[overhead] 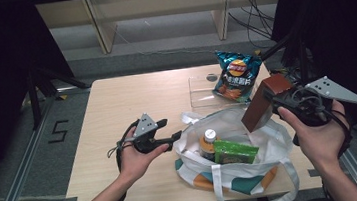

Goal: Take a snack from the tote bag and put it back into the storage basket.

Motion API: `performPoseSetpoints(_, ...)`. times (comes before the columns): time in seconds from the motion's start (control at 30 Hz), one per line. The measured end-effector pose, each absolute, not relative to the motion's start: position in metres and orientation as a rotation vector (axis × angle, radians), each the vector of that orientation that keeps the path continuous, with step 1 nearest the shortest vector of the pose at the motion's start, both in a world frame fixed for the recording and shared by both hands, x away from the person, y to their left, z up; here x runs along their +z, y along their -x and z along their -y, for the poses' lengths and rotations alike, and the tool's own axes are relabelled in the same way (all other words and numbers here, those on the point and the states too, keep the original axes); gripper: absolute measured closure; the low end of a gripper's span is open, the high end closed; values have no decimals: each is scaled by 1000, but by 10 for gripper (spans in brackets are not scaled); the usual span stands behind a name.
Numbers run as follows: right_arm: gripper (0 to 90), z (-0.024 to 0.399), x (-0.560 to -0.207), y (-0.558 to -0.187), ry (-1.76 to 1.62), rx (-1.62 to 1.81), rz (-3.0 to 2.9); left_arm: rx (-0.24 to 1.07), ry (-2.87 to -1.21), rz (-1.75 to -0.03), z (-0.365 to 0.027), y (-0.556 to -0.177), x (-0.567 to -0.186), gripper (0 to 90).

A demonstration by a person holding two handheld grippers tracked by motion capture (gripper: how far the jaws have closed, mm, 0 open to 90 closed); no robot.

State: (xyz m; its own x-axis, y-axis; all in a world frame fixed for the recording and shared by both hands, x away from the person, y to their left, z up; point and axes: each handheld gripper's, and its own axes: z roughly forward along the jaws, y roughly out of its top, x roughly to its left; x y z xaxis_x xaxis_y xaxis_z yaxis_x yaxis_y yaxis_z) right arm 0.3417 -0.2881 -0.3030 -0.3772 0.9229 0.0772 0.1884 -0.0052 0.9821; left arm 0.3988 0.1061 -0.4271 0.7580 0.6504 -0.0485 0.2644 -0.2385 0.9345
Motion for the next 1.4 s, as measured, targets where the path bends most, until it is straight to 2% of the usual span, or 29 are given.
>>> performPoseSetpoints(1.4, 392, 294, -279, -373, -1166, 1413, -1538, 425, -1822, -710, -107, -399, -427, 317)
